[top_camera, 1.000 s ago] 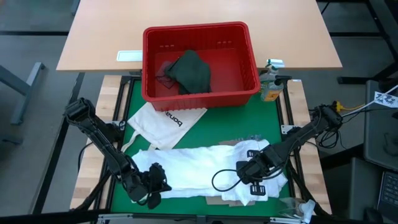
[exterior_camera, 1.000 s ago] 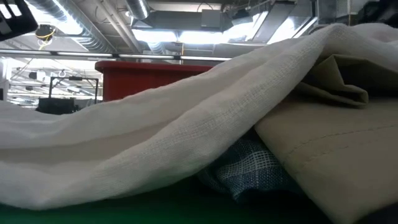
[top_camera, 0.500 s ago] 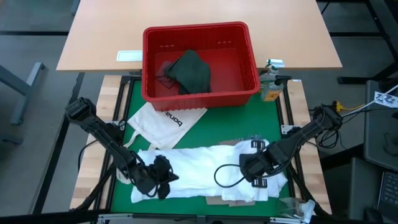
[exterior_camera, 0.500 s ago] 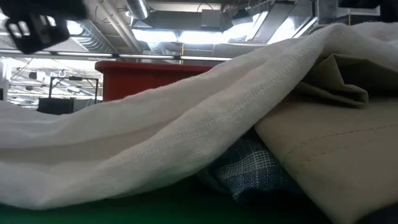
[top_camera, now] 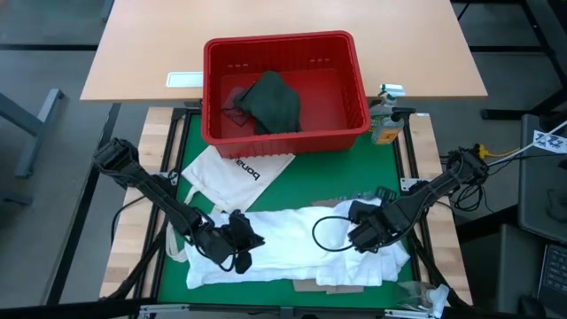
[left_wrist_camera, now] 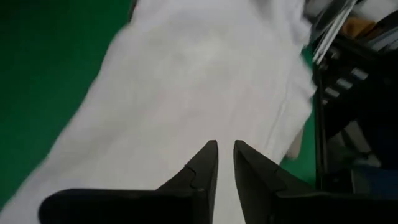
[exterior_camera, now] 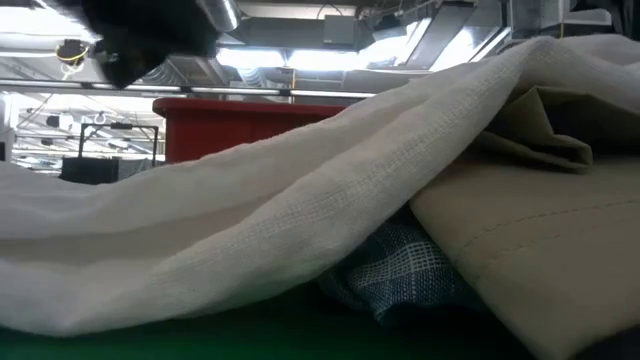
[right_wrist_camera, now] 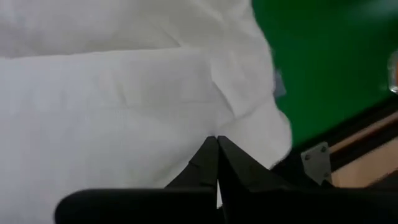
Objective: Fold Laundry from Bin
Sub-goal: Fold the white polo shirt
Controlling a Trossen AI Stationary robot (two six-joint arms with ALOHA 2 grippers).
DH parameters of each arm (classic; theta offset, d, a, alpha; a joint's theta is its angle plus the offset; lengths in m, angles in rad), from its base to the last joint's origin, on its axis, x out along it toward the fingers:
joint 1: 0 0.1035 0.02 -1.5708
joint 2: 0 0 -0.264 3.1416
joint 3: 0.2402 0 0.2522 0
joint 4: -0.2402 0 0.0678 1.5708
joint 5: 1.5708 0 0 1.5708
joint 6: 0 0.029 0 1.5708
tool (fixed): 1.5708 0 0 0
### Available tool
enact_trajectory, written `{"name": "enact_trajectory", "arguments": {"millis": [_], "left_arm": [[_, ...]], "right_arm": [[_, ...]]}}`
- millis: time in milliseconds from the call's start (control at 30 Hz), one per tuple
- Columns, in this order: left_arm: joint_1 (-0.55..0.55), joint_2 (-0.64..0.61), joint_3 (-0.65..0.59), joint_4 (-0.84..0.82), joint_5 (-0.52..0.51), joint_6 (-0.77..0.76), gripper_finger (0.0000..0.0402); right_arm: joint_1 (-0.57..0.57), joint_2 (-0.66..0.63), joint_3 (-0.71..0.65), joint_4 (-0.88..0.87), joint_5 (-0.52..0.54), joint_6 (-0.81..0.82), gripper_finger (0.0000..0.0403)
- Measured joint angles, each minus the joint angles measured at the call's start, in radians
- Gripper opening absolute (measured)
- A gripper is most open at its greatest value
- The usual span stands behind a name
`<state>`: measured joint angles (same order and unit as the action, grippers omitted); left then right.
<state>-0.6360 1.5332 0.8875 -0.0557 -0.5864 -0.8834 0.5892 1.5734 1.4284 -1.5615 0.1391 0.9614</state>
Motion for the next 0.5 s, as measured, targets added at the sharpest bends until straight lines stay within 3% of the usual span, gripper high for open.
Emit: {"name": "enact_trajectory", "arguments": {"millis": [300, 500], "left_arm": [[0.103, 0.117, 0.000, 0.570, 0.029, 0.450, 0.0104], [0.188, 0.250, 0.002, 0.892, 0.140, 0.503, 0.0140]], "right_arm": [[0.000, 0.000, 0.000, -0.009, 0.003, 0.007, 0.0000], [0.000, 0.000, 0.000, -0.009, 0.002, 0.004, 0.0000]]}}
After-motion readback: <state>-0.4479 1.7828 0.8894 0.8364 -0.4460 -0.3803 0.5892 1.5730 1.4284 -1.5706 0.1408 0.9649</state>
